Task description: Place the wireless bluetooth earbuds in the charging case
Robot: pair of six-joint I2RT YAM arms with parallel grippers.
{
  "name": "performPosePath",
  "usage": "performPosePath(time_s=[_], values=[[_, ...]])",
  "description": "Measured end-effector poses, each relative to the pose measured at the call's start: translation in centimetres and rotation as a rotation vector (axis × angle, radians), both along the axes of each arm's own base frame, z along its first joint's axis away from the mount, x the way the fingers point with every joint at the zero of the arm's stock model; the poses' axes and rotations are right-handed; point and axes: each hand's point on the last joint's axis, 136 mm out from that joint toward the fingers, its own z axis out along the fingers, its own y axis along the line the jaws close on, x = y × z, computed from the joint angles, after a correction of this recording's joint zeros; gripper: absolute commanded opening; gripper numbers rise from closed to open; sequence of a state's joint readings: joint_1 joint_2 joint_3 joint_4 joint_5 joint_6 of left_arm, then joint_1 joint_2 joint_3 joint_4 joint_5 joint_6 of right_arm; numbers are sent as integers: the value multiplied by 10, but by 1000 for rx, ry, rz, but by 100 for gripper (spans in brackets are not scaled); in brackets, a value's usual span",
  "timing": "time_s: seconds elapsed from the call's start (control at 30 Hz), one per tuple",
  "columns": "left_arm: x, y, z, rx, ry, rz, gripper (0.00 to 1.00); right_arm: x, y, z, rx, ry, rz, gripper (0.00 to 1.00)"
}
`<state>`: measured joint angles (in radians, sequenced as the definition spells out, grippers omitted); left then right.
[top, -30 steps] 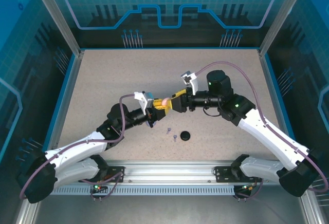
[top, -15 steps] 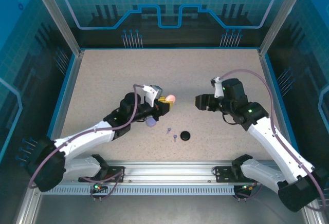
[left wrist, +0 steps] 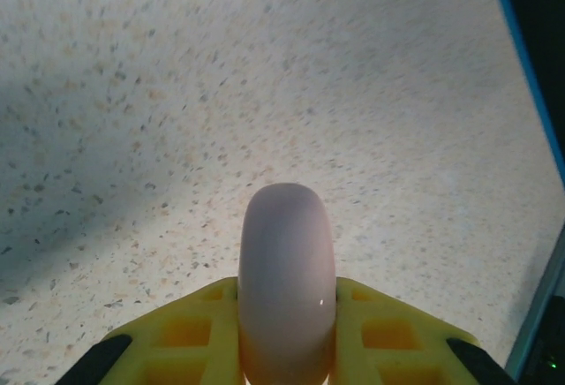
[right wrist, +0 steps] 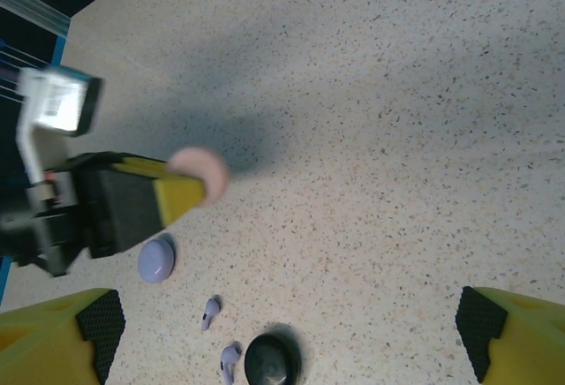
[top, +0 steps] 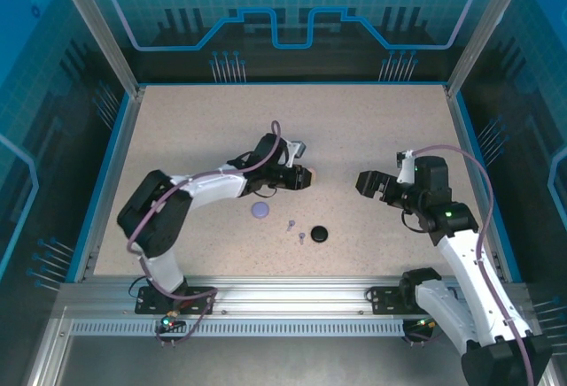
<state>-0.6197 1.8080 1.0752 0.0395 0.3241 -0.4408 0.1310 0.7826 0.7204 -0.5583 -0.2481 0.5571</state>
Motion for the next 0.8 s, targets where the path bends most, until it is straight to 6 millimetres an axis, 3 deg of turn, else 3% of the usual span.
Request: performPosePath(time_s=[0.13, 0.27, 0.63, 0.8], values=[[-5, 2, -35, 51, 109, 12, 5, -1, -1, 0, 4, 2, -2, 100], [-9, 4, -51, 78, 162, 13, 12, -3, 0, -1, 6, 6, 6, 100], [-7, 4, -56, 91, 173, 19, 36, -4, -3, -3, 2, 13, 7, 100], [-5, 9, -58, 104, 177, 31, 42, -7, -4, -6, -11, 29, 17, 100]])
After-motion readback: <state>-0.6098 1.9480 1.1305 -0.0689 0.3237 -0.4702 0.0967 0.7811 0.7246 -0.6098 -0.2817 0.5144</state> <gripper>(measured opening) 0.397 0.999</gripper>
